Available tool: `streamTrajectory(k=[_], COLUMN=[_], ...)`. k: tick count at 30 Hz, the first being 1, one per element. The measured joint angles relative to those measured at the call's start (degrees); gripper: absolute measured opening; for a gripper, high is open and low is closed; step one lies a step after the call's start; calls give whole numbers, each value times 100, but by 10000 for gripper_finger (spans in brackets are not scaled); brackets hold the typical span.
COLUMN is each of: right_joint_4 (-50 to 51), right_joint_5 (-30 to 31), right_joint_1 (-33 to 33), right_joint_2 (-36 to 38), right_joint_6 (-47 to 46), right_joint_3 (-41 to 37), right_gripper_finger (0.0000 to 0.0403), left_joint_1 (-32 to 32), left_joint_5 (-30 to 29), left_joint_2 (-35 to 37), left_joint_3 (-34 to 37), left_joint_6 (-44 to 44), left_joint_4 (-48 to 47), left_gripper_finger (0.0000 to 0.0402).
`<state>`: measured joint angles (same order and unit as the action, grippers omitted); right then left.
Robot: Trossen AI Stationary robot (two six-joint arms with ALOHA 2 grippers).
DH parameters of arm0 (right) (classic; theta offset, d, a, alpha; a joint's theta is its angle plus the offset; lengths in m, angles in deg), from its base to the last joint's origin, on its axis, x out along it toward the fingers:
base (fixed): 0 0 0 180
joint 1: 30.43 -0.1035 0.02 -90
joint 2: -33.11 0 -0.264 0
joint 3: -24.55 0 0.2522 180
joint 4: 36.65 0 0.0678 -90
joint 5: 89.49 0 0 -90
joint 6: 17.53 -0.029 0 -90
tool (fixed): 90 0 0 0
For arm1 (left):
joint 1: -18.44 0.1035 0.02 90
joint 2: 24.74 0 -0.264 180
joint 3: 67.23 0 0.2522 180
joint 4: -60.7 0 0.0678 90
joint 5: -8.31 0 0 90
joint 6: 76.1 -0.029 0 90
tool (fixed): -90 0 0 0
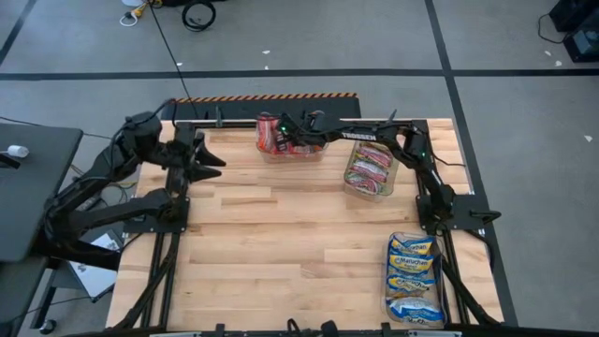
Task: Sort Maruchan noodles
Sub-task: Adjust the orange noodle pack
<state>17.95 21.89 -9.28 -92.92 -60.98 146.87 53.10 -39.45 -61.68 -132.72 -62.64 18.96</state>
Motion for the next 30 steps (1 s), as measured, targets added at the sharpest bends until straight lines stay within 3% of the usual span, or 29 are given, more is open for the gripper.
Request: streamTrajectory(k=[7,14,21,30], right_joint_4=[47,10,-561,-1019], right_joint_5=[-586,446,443,168], right_joint_1=[-9,-330,-376,-208], right_joint_2=[66,63,52,52], right_joint_6=[22,721,1571,1475], right_joint_3=[-1,0,-286,-831], right_gripper_finger=[16,83,146,126], left_joint_1=[-120,-120,-120,-120], left_joint_5=[-388,-863,-904,-902], left_joint_2=[-70,-393,-814,-844], left_joint_3=[0,2,2,4], left_joint_6=[-134,-210,38,385], left_joint_4=[0,317,1213,1710], left_gripper_finger=[172,172,172,172])
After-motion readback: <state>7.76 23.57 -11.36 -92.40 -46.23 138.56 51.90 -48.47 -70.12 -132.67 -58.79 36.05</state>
